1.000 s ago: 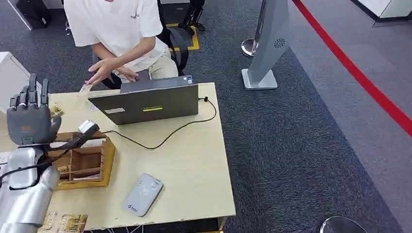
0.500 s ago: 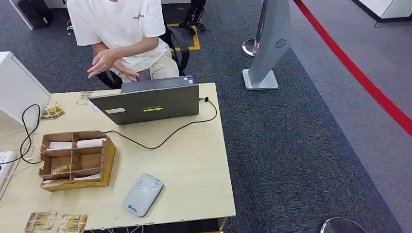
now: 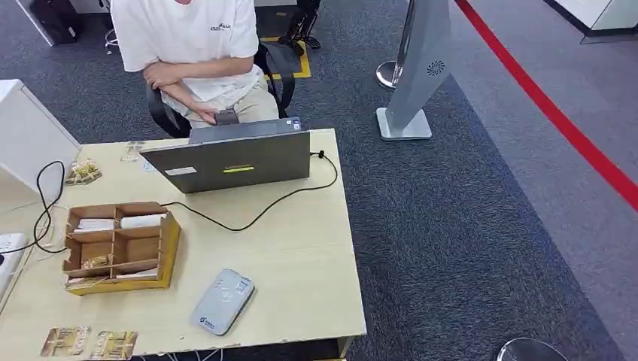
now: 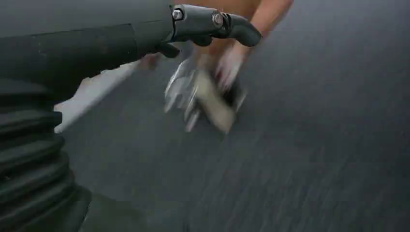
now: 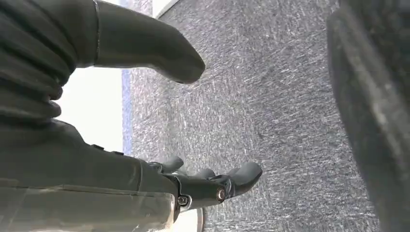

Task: Pass the card to the sensor for recognition and then transmit it.

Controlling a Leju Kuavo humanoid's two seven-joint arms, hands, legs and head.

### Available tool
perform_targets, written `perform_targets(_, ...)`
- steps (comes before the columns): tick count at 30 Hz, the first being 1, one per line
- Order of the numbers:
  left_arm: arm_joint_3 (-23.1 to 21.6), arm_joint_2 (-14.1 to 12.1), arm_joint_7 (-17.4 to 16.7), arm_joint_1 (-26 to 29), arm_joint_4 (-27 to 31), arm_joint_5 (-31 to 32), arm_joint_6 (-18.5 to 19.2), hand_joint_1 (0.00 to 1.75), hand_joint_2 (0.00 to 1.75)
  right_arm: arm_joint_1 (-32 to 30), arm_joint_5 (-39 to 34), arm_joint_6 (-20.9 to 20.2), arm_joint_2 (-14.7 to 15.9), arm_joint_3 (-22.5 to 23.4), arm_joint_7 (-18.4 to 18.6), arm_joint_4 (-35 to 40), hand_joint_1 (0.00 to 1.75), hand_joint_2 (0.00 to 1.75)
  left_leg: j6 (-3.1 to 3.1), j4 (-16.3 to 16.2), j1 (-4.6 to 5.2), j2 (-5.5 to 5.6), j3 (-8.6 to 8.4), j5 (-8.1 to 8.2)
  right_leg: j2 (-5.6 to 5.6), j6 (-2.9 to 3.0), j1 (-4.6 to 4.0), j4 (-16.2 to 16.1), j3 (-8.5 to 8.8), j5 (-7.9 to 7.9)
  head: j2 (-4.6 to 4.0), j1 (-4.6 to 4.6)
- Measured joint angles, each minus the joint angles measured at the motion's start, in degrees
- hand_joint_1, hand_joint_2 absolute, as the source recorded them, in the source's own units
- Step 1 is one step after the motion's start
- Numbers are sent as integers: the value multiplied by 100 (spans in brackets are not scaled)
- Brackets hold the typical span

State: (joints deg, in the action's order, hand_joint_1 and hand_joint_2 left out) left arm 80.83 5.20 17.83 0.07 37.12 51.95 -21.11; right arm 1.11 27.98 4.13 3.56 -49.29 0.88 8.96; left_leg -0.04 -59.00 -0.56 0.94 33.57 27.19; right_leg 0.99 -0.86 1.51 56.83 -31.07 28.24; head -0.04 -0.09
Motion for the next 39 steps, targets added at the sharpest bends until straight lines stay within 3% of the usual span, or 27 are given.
perform_targets(3,212,79,-435,-127,-887,-39,575,0,175,35,90,-2,-7,-2,46,2,0,175,1,-3,1,2,0,0,-3,-5,1,-4,-7,-3,0,0)
perform_targets(4,274,120,-480,-171,-1124,-94,844,0,0,48,124,-9,-13,-9,48,2,0,175,1,-4,1,3,0,0,-4,-6,1,-4,-7,-4,0,-2)
perform_targets(5,310,166,-482,-208,-1302,-61,1135,0,175,60,153,-20,-15,-20,48,2,0,175,1,-4,1,3,0,0,-4,-6,0,-4,-5,-4,0,-2)
perform_targets(8,312,260,-745,-297,-1741,276,1893,0,175,93,317,-79,-31,-81,94,2,0,175,2,-5,0,2,-1,-1,-4,-6,0,-3,3,-6,0,0)
perform_targets(11,308,356,-1157,-349,-2040,448,2034,0,175,146,518,-122,-46,-216,131,2,0,175,2,-5,-2,-1,-6,-1,0,-4,-2,-2,2,-8,0,-4)
perform_targets(15,14,380,-1372,-339,-2167,170,2168,0,175,153,544,-219,-66,-192,203,48,0,175,1,-5,-4,1,-6,-1,-1,-3,-4,-1,2,-6,0,-4)
perform_targets(16,-100,380,-1387,-329,-2178,83,2172,0,175,146,498,-219,-74,-151,203,59,0,0,1,-5,-4,1,-5,0,-2,-3,-4,-1,2,-6,0,-7)
perform_targets(17,-235,376,-1398,-317,-2182,-24,2172,0,0,128,437,-223,-79,-92,203,70,0,0,0,-5,-4,0,-5,0,-2,-3,-4,0,2,-6,0,-7)
perform_targets(38,-3352,-4,-1556,119,-2169,-2207,2157,0,0,-299,-916,-310,-166,1798,87,568,0,0,0,-4,-4,-1,-4,0,-2,-5,-3,0,-7,-3,0,-7)
perform_targets(39,-3494,-13,-1558,143,-2162,-2304,2154,12,0,-318,-973,-310,-168,1893,85,588,0,0,0,-4,-4,0,-4,0,-2,-5,-3,0,-6,-3,0,-7)
